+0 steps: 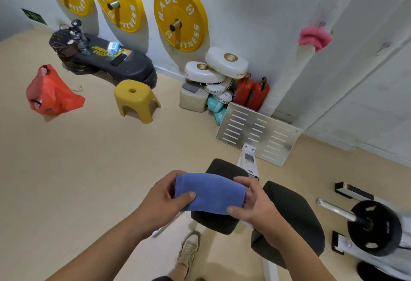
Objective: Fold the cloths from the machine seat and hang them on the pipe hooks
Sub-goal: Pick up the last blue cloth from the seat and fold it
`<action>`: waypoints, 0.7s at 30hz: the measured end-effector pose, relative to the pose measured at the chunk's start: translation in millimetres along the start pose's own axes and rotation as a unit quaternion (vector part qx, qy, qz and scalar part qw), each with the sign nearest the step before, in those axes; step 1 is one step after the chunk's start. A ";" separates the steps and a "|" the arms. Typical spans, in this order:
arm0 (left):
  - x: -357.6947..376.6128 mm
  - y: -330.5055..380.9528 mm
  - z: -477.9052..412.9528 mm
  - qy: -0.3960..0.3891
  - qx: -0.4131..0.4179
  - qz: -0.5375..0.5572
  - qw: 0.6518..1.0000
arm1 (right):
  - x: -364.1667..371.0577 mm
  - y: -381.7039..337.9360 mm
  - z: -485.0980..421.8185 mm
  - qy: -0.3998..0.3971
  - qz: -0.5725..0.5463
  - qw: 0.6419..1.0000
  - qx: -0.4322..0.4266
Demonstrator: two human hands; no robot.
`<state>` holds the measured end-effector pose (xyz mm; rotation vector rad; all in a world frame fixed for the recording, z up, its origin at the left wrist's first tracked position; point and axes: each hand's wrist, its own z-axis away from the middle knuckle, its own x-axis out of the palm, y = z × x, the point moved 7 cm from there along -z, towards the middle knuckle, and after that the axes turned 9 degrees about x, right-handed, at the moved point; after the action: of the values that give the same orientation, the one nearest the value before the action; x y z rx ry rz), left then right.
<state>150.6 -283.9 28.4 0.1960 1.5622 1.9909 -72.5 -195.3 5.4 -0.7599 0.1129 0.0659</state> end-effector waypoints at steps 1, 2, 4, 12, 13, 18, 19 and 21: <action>-2.7 0.5 4.4 -0.001 0.009 -0.022 1.000 | 4.1 -1.0 6.0 0.022 0.048 0.998 -0.020; -3.6 1.0 10.0 -0.011 0.016 -0.048 0.999 | 8.1 -4.0 13.4 0.057 0.116 0.991 -0.042; 0.5 4.4 20.4 -0.049 0.029 -0.087 0.995 | 20.8 -13.3 27.4 0.096 0.236 0.964 -0.083; -38.5 31.4 25.3 -0.131 0.094 -0.092 0.983 | 69.1 -76.1 34.3 -0.014 0.262 0.963 -0.066; -57.7 30.2 20.4 -0.116 0.091 -0.083 0.986 | 77.4 -88.6 27.4 -0.013 0.262 0.963 -0.069; -184.4 11.6 -26.8 -0.040 0.080 -0.037 0.995 | 138.6 -173.0 -37.2 0.022 0.286 0.954 -0.084; -210.8 9.0 -38.7 -0.037 0.084 -0.032 0.995 | 151.4 -193.6 -50.7 0.036 0.258 0.960 -0.103; -262.7 6.2 -63.8 -0.025 0.089 -0.038 0.995 | 173.8 -237.2 -71.5 0.082 0.212 0.960 -0.163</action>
<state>332.6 -477.7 77.8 0.2519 1.6895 1.7751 118.1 -413.0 94.2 -1.0614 0.4297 0.4382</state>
